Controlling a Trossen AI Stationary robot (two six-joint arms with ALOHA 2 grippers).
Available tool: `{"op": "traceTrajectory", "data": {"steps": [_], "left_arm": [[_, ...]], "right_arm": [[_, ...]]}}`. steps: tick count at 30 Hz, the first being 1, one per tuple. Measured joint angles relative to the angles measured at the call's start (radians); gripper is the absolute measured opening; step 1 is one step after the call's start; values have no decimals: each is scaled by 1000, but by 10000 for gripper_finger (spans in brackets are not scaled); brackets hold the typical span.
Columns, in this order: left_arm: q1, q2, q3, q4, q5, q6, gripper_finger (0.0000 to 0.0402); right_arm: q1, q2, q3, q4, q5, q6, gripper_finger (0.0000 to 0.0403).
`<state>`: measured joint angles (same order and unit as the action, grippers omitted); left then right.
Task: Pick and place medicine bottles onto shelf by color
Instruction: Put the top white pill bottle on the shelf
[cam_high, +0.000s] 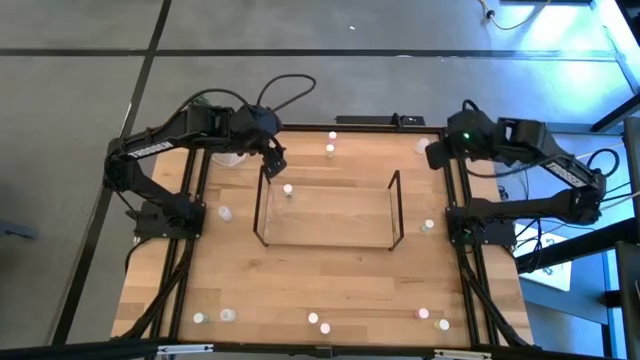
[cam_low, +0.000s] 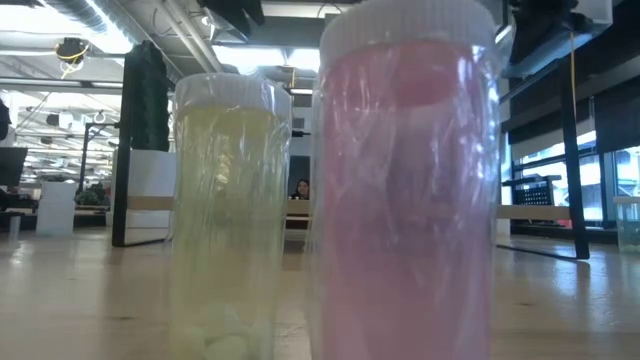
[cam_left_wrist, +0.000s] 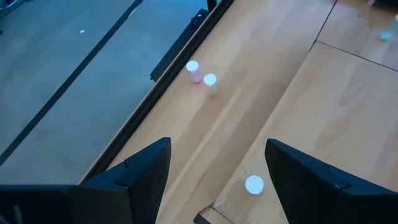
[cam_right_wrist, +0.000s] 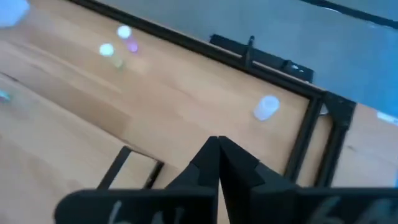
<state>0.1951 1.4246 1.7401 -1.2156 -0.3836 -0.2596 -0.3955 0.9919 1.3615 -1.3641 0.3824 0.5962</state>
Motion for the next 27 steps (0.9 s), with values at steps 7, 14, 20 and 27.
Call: {"op": "traceTrajectory", "data": {"steps": [7, 14, 20, 27], "left_arm": [[3, 0, 0, 0, 0, 0, 255], [3, 0, 0, -1, 0, 0, 255], [3, 0, 0, -2, 0, 0, 255], [3, 0, 0, -3, 0, 0, 255]], "right_arm": [[-56, 100, 54, -1, -26, -132, 52], [-117, 186, 118, -2, -84, -187, 128], [-193, 238, 134, -26, -108, -175, 207], [-310, 318, 134, -97, -115, -159, 265]]}}
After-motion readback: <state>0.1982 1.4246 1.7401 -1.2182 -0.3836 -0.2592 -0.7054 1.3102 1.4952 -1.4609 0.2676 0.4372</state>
